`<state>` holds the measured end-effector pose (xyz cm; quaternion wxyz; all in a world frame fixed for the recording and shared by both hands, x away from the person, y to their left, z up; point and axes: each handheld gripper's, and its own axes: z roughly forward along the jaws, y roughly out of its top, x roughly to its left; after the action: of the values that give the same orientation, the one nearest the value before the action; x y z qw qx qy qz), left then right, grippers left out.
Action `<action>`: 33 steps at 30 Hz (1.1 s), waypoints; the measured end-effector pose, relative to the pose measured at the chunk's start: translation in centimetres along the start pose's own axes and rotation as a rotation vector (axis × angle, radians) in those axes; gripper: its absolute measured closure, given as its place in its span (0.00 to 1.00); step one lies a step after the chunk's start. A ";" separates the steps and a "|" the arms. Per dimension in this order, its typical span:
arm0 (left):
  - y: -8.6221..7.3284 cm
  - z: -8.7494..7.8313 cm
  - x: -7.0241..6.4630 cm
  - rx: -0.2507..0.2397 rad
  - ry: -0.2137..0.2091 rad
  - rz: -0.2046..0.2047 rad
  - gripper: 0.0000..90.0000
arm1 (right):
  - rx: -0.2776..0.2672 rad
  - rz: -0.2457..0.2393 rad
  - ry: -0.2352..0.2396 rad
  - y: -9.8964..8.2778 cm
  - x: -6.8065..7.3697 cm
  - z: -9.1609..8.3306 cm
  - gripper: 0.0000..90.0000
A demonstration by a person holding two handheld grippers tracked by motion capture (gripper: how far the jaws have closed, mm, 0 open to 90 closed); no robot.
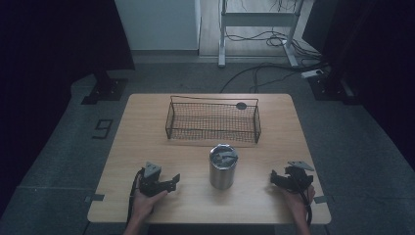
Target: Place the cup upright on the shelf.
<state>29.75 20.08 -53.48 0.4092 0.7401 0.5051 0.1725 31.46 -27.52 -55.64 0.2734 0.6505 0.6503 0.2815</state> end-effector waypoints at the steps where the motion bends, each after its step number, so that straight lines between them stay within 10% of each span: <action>1: 0.0 0.0 0.0 0.000 0.000 0.000 0.16 | 0.000 0.000 0.000 0.0 0.0 0.0 0.03; 33: 0.6 -0.5 -0.8 -0.034 -0.029 0.002 0.16 | -0.002 0.006 -0.006 -0.2 -0.2 -0.2 0.04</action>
<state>29.42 19.51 -52.58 0.4288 0.7359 0.4953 0.1709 31.14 -27.70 -55.64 0.2750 0.6529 0.6474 0.2810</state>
